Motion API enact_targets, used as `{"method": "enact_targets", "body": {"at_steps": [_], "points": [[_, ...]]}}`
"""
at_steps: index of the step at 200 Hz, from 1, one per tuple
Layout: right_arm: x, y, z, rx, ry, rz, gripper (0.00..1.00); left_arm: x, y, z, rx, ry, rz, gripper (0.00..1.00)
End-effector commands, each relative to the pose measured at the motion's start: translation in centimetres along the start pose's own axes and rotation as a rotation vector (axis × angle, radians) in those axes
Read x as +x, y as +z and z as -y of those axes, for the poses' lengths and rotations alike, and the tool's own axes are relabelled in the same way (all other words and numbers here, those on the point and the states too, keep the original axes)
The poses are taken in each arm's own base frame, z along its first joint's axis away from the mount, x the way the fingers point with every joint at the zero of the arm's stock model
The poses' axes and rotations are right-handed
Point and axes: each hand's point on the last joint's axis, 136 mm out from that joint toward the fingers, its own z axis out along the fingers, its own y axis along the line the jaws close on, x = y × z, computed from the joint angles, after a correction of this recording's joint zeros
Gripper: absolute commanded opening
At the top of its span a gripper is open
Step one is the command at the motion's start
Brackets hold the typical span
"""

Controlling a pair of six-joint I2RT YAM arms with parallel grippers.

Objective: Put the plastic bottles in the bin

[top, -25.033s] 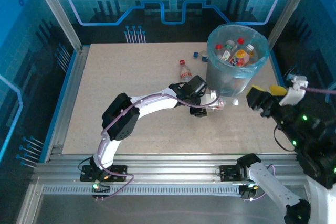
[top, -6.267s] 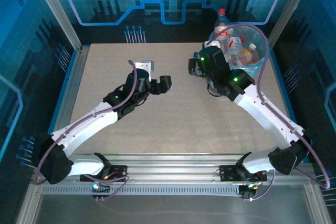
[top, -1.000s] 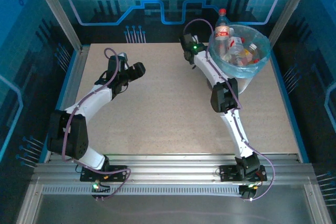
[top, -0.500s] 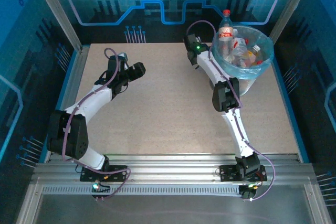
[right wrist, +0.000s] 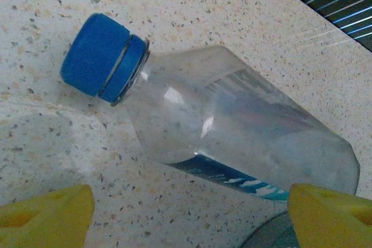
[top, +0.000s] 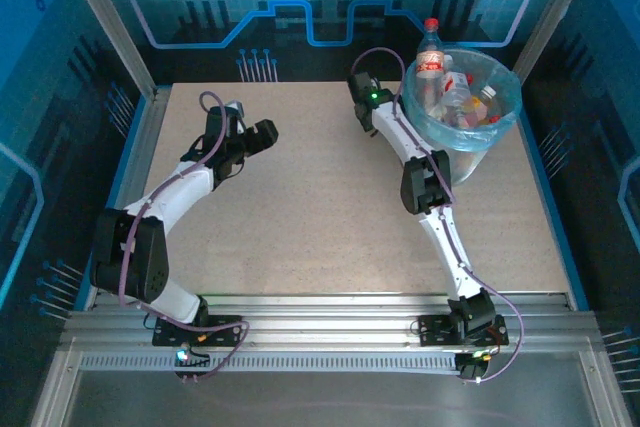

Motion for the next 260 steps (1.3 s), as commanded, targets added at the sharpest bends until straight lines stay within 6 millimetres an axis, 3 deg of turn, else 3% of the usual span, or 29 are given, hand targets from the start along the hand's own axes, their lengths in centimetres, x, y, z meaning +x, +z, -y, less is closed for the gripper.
{"method": "enact_targets", "body": {"at_steps": [1, 69, 120, 166, 212, 260], "points": [[-0.3, 0.4, 1.2, 0.042, -0.022, 0.004, 0.88, 0.9, 0.7, -0.7, 0.003, 0.001, -0.039, 0.85], [2.0, 2.9, 0.7, 0.025, -0.145, -0.06, 0.88, 1.0, 1.0, -0.6, 0.003, -0.019, -0.058, 0.85], [2.6, 4.5, -0.7, -0.006, -0.213, -0.059, 0.89, 1.1, 1.3, -0.8, -0.01, -0.017, -0.067, 0.85], [3.4, 5.4, -1.5, -0.023, -0.271, -0.074, 0.79, 1.2, 1.8, -1.1, -0.024, -0.017, -0.076, 0.85], [3.5, 3.5, -2.7, -0.133, -0.3, -0.076, 0.6, 1.4, 2.0, -1.2, -0.027, -0.022, -0.077, 0.85], [2.5, 1.1, -4.8, -0.186, -0.345, -0.027, 0.52, 1.6, 2.4, -1.4, -0.03, -0.002, -0.087, 0.85]]}}
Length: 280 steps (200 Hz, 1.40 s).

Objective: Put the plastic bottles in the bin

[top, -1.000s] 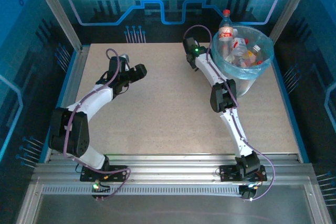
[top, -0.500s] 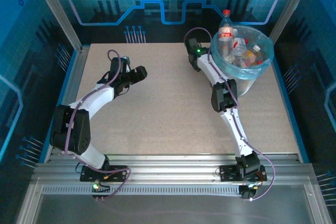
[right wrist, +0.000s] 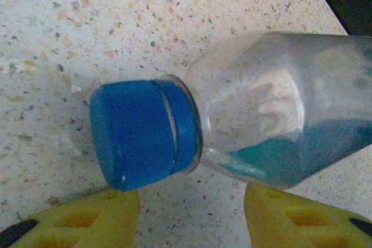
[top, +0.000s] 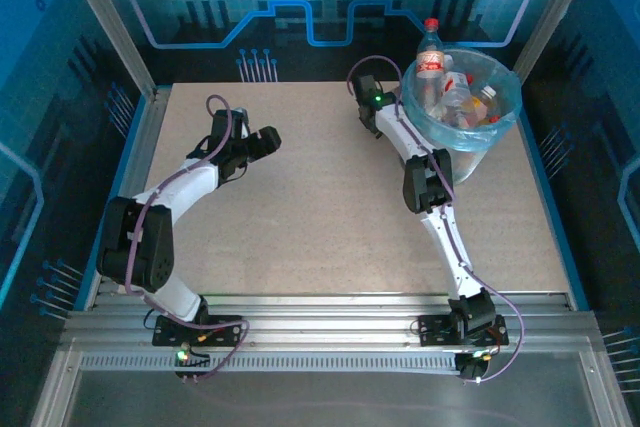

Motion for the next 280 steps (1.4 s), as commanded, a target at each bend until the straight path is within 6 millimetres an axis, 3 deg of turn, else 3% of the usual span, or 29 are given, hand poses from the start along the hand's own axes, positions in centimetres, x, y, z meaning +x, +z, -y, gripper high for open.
{"method": "enact_targets", "body": {"at_steps": [1, 30, 69, 121, 199, 247, 280], "points": [[0.9, -0.9, -3.5, -0.094, -0.1, -0.033, 0.52, -0.7, 0.3, 0.0, 0.003, 0.009, -0.001, 0.85], [-1.3, -3.1, -3.4, -0.063, -0.071, 0.031, 0.53, -0.6, 0.3, 0.1, 0.009, 0.018, -0.007, 0.85], [-3.1, -4.7, -1.2, 0.001, 0.061, 0.08, 0.61, -0.8, 0.2, 0.4, 0.026, 0.015, -0.007, 0.85], [-3.9, -3.8, -1.2, 0.054, 0.136, 0.111, 0.61, -0.5, 0.4, 0.6, 0.039, 0.002, -0.017, 0.85], [-5.5, -3.1, 0.3, 0.126, 0.197, 0.174, 0.61, -0.3, 1.0, 0.5, 0.04, -0.011, -0.027, 0.85], [-4.9, -1.3, -1.9, 0.078, 0.098, 0.158, 0.61, 0.0, 1.3, 0.3, 0.036, -0.013, -0.037, 0.85], [-4.6, -0.4, -2.1, 0.109, 0.068, 0.15, 0.61, 0.2, 1.4, 0.1, 0.035, -0.014, -0.043, 0.85]]}}
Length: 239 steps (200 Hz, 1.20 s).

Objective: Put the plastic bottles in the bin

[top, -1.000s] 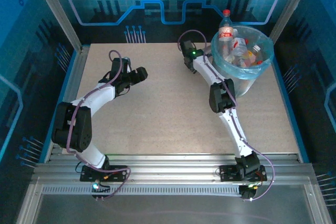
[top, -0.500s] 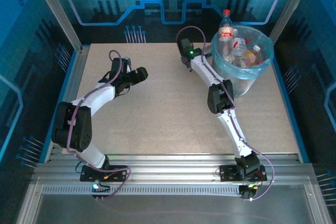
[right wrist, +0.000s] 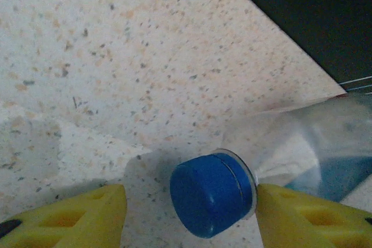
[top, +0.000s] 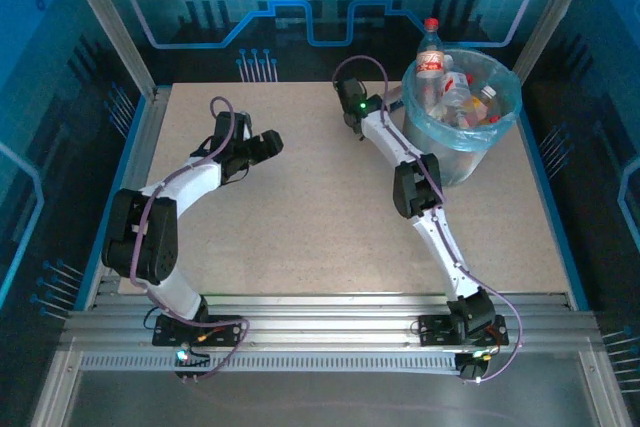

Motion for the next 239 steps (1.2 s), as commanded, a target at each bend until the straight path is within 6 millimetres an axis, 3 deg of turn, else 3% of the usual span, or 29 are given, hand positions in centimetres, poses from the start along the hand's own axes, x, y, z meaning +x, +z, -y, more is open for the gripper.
{"method": "enact_targets", "body": {"at_steps": [1, 98, 170, 239], "points": [[-0.3, 0.8, -0.1, 0.022, -0.022, 0.02, 0.61, -1.0, 0.0, 0.7, 0.031, -0.003, 0.01, 0.85], [0.2, 1.8, 1.3, 0.102, -0.052, 0.006, 0.59, -0.6, 0.7, 0.3, 0.026, -0.01, -0.003, 0.86], [-0.4, 2.2, 3.3, 0.21, -0.106, 0.024, 0.62, -0.4, 0.9, 0.3, 0.031, -0.016, -0.008, 0.86], [-0.7, 2.7, 3.0, 0.233, -0.167, 0.035, 0.58, -0.2, 1.1, 0.2, 0.031, -0.015, -0.012, 0.86]]}}
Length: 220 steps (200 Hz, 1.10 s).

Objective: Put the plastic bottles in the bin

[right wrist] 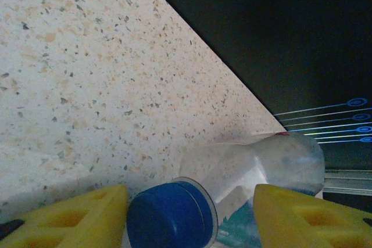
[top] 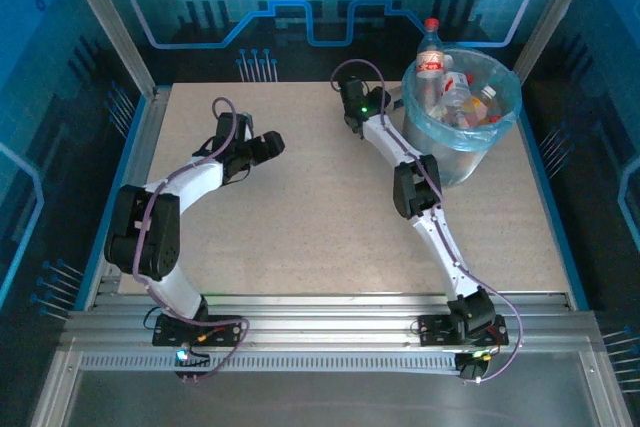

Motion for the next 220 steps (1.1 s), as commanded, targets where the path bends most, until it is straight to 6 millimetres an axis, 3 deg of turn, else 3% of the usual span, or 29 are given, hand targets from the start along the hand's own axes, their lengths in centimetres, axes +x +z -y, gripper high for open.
{"method": "enact_targets", "body": {"at_steps": [1, 39, 107, 220], "points": [[0.8, 0.9, -0.3, 0.039, -0.032, -0.019, 0.57, -0.5, 0.3, 0.2, 0.02, -0.014, -0.002, 0.86], [0.5, 0.3, 0.3, 0.042, -0.026, -0.016, 0.5, -0.5, 0.3, 0.3, 0.023, -0.018, -0.002, 0.86], [1.1, -1.1, 1.1, 0.064, -0.004, -0.05, 0.54, -0.5, -0.1, 0.4, 0.029, -0.016, 0.006, 0.85], [2.9, -0.2, 1.3, 0.059, -0.002, -0.095, 0.44, -0.3, 0.1, 0.2, 0.027, -0.013, 0.001, 0.86]]}}
